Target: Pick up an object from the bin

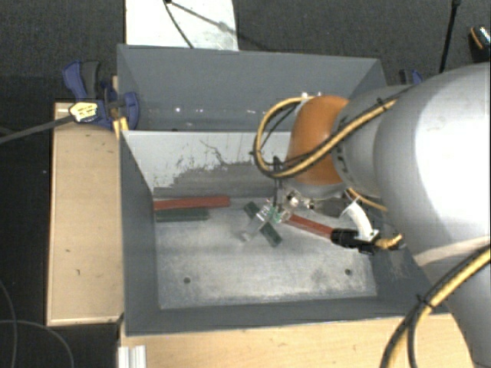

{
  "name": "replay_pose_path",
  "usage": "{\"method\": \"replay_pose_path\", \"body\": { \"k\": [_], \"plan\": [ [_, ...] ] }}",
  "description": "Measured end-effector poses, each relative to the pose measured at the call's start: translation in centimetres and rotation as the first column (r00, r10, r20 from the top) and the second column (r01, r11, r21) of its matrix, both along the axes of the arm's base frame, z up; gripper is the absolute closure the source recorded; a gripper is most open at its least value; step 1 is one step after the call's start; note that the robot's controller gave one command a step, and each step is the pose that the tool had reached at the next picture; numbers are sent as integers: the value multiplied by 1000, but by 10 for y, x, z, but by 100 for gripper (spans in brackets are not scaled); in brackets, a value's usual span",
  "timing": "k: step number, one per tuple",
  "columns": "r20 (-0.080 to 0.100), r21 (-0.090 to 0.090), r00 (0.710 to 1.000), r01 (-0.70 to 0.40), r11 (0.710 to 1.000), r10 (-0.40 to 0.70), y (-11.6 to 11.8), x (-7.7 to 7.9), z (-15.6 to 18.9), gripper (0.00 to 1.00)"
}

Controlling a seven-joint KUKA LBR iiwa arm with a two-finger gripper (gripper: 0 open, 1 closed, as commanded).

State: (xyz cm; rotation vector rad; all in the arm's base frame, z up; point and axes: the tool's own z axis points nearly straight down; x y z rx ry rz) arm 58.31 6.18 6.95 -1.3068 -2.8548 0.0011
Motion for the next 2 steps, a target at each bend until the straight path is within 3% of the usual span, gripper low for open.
{"method": "replay_pose_path", "body": {
  "k": [1,2],
  "plan": [
    [1,0,1000,-2,1000,2,0,0,0,0],
    [1,0,1000,-4,1000,4,0,0,1,100]
  ]
}}
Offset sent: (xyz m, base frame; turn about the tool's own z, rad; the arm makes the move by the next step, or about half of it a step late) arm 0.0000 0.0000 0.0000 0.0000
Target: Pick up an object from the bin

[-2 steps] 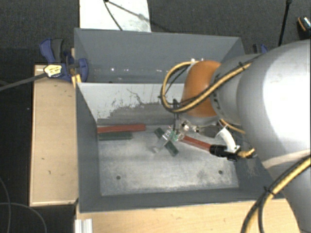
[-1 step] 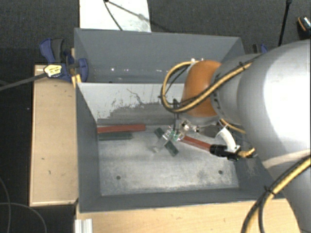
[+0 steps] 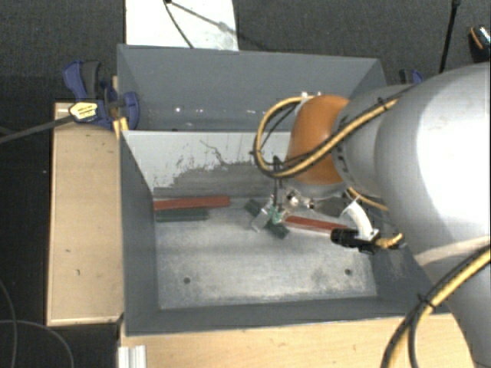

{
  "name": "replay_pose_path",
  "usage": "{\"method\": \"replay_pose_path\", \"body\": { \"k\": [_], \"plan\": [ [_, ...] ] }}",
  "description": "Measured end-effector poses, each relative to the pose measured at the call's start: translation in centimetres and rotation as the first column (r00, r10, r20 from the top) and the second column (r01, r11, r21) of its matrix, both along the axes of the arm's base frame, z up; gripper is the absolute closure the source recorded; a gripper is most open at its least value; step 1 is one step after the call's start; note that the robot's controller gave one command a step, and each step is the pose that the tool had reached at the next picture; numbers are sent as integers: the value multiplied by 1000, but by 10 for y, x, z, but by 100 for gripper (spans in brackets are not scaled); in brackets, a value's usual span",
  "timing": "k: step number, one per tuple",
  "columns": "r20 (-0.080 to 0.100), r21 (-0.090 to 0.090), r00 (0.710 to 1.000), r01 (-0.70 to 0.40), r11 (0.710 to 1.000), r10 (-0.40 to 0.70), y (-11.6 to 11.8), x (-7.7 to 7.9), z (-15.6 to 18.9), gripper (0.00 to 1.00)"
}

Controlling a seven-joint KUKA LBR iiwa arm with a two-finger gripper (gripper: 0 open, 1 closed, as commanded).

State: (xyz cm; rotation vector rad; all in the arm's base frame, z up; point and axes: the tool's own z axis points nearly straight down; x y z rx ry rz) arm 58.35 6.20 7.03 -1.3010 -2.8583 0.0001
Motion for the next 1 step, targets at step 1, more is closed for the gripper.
{"method": "replay_pose_path", "body": {
  "k": [1],
  "plan": [
    [8,0,1000,-6,1000,6,0,2,60,100]
  ]
}}
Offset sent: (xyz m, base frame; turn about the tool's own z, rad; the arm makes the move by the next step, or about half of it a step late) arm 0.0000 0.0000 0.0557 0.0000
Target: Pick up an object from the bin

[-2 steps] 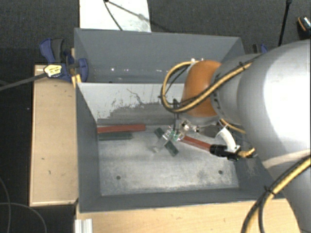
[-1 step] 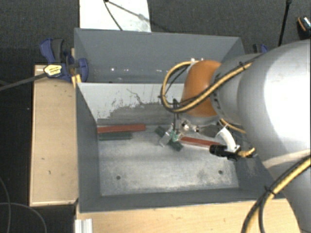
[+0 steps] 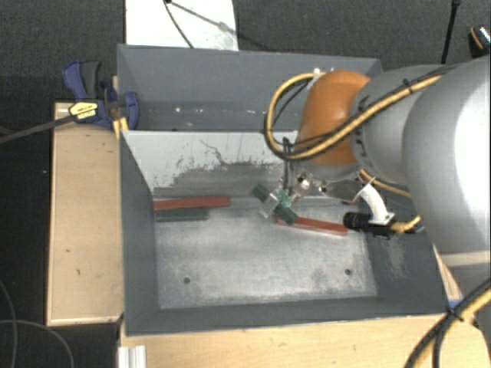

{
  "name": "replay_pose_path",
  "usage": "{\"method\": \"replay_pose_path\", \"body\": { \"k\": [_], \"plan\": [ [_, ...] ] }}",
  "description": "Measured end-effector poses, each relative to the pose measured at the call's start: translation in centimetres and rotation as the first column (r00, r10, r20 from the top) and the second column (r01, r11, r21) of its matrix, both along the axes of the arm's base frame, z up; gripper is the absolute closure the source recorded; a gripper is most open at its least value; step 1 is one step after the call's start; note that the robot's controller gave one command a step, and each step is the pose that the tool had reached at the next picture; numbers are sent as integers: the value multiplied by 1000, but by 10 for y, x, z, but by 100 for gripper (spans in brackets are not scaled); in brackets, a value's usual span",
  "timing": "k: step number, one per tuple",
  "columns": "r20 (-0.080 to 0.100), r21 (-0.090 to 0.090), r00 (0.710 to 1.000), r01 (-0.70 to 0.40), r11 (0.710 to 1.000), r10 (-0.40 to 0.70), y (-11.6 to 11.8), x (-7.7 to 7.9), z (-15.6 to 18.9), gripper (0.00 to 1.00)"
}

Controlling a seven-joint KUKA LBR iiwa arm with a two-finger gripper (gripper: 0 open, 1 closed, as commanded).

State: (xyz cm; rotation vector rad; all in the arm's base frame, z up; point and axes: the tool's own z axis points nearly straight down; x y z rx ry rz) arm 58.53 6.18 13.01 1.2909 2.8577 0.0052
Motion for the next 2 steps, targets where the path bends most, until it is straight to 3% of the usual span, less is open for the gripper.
{"method": "replay_pose_path", "body": {
  "k": [1,2],
  "plan": [
    [-1,0,1000,-8,1000,8,-1,2,43,100],
    [-2,-1,1000,-15,1000,15,-1,2,52,100]
  ]
}}
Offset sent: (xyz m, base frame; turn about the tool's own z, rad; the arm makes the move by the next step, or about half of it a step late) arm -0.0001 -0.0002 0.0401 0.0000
